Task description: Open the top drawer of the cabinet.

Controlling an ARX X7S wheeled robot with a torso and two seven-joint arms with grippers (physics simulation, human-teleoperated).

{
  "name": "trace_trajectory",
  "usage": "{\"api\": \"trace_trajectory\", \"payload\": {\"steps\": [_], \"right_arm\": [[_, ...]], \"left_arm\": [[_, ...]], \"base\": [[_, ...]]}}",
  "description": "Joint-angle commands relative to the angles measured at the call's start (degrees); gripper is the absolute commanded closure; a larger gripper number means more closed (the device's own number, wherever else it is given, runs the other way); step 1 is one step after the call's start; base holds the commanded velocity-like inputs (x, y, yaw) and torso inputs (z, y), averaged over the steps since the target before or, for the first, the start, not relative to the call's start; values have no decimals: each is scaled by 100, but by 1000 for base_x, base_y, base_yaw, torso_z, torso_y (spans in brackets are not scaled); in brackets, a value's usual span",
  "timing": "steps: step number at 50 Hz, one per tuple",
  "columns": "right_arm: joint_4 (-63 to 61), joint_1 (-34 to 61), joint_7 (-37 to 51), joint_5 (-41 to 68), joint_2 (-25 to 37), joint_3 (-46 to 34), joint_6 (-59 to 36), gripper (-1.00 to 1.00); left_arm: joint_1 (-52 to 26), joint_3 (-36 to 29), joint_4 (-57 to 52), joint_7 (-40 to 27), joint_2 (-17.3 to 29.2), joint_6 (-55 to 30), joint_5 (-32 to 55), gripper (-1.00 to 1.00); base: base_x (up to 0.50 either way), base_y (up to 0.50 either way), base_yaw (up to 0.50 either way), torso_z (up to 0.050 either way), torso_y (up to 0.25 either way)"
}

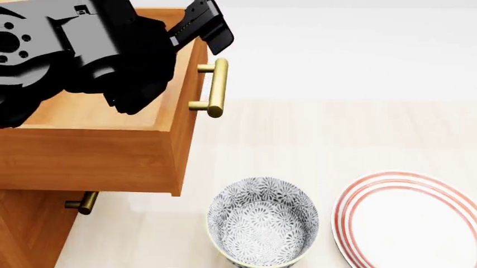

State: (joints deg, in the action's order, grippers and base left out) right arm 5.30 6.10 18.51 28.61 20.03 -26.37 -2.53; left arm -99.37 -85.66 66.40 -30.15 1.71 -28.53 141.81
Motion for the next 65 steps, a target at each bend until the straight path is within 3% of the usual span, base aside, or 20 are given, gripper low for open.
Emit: {"api": "trace_trajectory", "payload": {"steps": [1, 18, 22, 33, 47, 54, 65], "right_arm": [[3, -7, -151, -97, -86, 83, 7, -100], [3, -17, -175, -83, -69, 47, 22, -100], [23, -15, -185, -78, -73, 38, 27, -100], [40, -9, -161, -51, -84, 19, -20, -100], [61, 3, -117, -30, -88, 33, -17, -100], [86, 26, -105, -8, -93, 40, -32, -100], [107, 38, -101, 25, -93, 28, -66, -100]], "left_arm": [[-164, -420, -446, 226, -169, 357, 909, -100], [-270, -632, -962, 368, -167, 701, 1019, -100], [-403, -908, -2123, 123, 301, 1589, 264, -100], [-548, -915, -4962, -598, 1515, 2942, -856, -100], [-453, -1087, -6224, -1109, 2062, 3492, -1680, -100], [-358, -1293, -7386, -1449, 2479, 3907, -2706, -100], [-278, -1900, -8625, -2726, 2842, 4241, -5013, -100]], "base": [[0, 0, 0, 0, 0], [0, 0, 0, 0, 1], [0, 0, 0, 0, 0], [0, 0, 0, 0, 1], [0, 0, 0, 0, 0], [0, 0, 0, 0, 0], [0, 0, 0, 0, 0]]}}
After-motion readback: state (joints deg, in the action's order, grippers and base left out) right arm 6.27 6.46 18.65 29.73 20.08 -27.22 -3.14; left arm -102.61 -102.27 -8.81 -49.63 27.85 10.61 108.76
